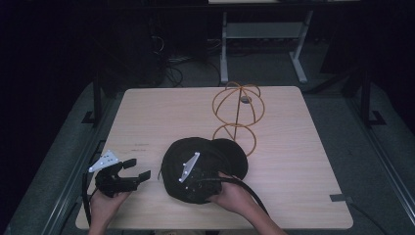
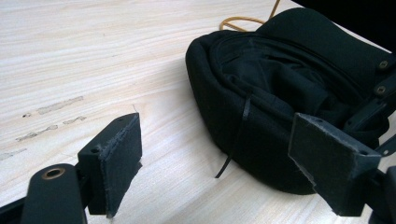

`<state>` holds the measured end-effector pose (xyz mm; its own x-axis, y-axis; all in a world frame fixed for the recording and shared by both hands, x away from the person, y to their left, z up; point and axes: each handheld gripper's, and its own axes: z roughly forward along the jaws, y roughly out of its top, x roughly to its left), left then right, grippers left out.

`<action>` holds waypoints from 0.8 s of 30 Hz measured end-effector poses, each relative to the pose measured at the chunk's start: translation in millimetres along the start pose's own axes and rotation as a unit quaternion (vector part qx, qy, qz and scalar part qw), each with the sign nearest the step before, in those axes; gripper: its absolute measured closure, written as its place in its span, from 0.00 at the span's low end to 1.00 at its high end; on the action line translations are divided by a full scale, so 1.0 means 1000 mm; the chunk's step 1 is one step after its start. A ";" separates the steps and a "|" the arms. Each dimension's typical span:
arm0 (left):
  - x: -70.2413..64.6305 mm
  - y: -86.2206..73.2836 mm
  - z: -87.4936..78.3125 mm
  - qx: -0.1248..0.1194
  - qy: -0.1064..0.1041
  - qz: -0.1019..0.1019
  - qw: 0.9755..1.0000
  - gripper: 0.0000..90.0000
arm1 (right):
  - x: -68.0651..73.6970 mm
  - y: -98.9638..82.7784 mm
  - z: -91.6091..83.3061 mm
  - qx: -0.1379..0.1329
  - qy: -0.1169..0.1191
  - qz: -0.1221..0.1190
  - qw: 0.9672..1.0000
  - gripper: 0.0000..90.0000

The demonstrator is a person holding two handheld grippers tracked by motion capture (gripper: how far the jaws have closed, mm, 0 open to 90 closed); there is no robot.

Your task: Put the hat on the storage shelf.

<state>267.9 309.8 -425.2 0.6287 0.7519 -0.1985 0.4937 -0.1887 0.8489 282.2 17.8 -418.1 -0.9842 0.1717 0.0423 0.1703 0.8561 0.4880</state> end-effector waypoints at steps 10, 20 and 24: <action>0.000 0.000 0.001 0.002 -0.001 -0.001 1.000 0.19 | 0.006 0.005 0.008 0.024 -0.011 -0.020 0.999 0.86; 0.000 0.000 0.002 0.007 0.000 0.000 1.000 0.19 | 0.005 0.003 -0.020 -0.027 -0.015 -0.014 0.999 0.87; -0.001 0.000 0.003 0.004 -0.001 0.001 1.000 0.19 | 0.002 0.002 -0.038 -0.051 -0.015 -0.010 0.999 0.86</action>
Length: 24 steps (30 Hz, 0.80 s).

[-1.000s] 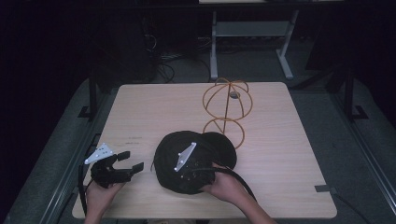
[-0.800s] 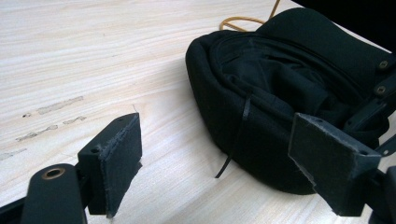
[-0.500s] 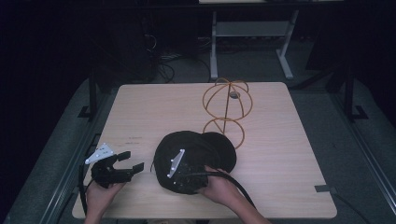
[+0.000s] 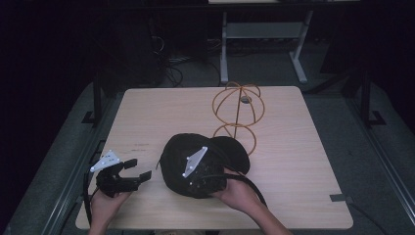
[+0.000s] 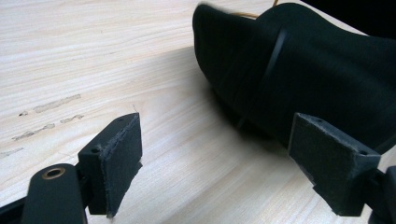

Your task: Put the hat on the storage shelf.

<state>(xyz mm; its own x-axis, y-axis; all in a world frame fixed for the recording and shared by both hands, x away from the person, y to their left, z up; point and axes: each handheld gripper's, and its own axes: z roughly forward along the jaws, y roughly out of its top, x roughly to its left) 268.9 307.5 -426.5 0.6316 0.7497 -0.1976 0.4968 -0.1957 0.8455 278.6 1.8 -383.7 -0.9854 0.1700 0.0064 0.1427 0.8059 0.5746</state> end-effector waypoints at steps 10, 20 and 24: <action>-0.006 0.003 0.000 -0.004 -0.013 0.009 1.000 0.19 | -0.007 0.004 -0.037 -0.048 0.013 0.013 0.999 0.85; -0.027 0.013 0.000 -0.036 -0.061 0.041 0.997 0.19 | -0.014 0.007 -0.055 -0.072 0.020 0.018 0.997 0.85; -0.034 0.017 0.002 -0.041 -0.076 0.059 0.995 0.19 | -0.017 0.009 -0.061 -0.079 0.021 0.018 0.996 0.85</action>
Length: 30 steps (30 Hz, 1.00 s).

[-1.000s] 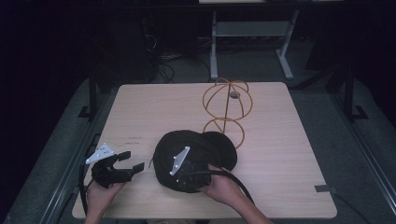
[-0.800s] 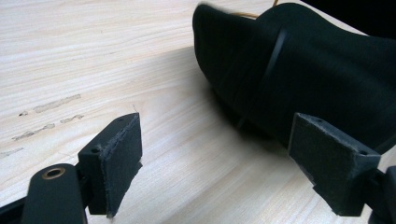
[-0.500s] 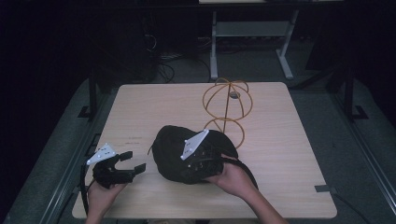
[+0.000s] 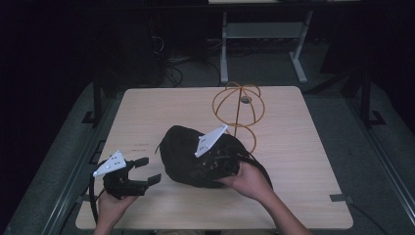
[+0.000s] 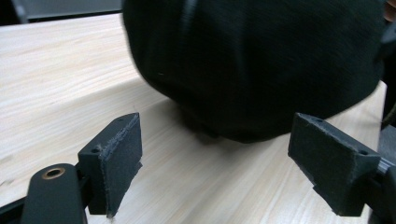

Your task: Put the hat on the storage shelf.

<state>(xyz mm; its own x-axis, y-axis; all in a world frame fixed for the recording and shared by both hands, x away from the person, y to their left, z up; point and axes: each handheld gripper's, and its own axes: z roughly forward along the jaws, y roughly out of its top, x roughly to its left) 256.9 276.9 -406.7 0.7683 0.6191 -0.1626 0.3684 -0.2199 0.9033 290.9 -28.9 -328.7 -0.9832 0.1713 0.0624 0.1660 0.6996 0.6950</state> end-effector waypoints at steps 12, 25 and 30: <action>-0.016 0.015 0.016 -0.014 -0.016 0.044 0.999 0.19 | 0.003 0.018 -0.019 -0.031 -0.002 -0.006 0.999 0.85; -0.011 0.036 0.026 -0.029 -0.056 0.051 0.997 0.52 | 0.007 0.034 -0.029 -0.056 0.021 -0.013 0.998 0.85; -0.014 0.043 0.025 -0.032 -0.071 0.075 0.994 0.83 | 0.006 0.033 -0.029 -0.062 0.031 -0.004 0.998 0.85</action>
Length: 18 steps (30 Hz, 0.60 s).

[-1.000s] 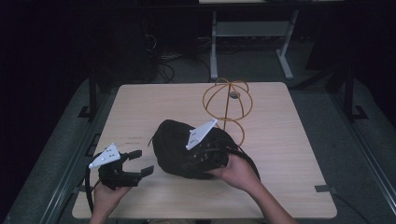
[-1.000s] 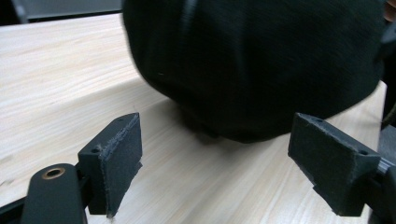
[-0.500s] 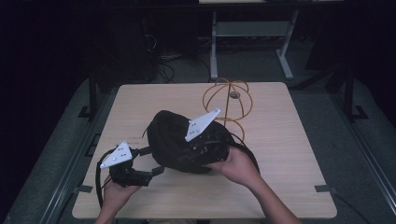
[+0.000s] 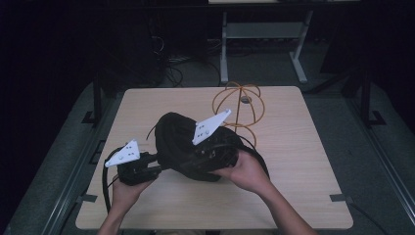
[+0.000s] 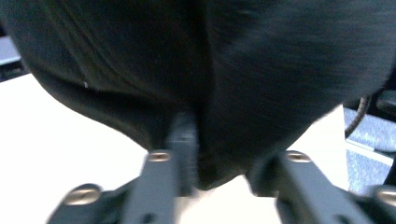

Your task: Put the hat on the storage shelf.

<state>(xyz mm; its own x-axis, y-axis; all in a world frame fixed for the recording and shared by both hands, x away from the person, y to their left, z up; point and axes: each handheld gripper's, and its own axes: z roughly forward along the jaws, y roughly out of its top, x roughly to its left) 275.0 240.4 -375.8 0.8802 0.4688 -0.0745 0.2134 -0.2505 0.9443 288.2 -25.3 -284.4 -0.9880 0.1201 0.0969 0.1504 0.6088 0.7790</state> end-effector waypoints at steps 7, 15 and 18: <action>0.000 0.011 -0.008 -0.014 -0.004 -0.004 1.000 0.91 | -0.001 -0.003 -0.008 -0.027 0.005 0.014 1.000 0.85; -0.001 0.021 -0.013 -0.010 0.009 0.010 1.000 0.94 | -0.006 -0.006 -0.013 -0.041 0.001 0.031 0.999 0.82; -0.002 0.025 -0.014 0.000 0.017 0.015 1.000 0.94 | -0.011 -0.009 -0.014 -0.040 -0.003 0.037 0.999 0.81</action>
<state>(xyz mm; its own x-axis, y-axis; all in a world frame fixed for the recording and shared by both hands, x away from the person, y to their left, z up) 272.7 245.4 -347.2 0.8716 0.4890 -0.0353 0.1867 -0.2645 0.9461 296.8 -43.1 -283.3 -0.9741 0.1672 0.1519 0.2190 0.5332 0.8172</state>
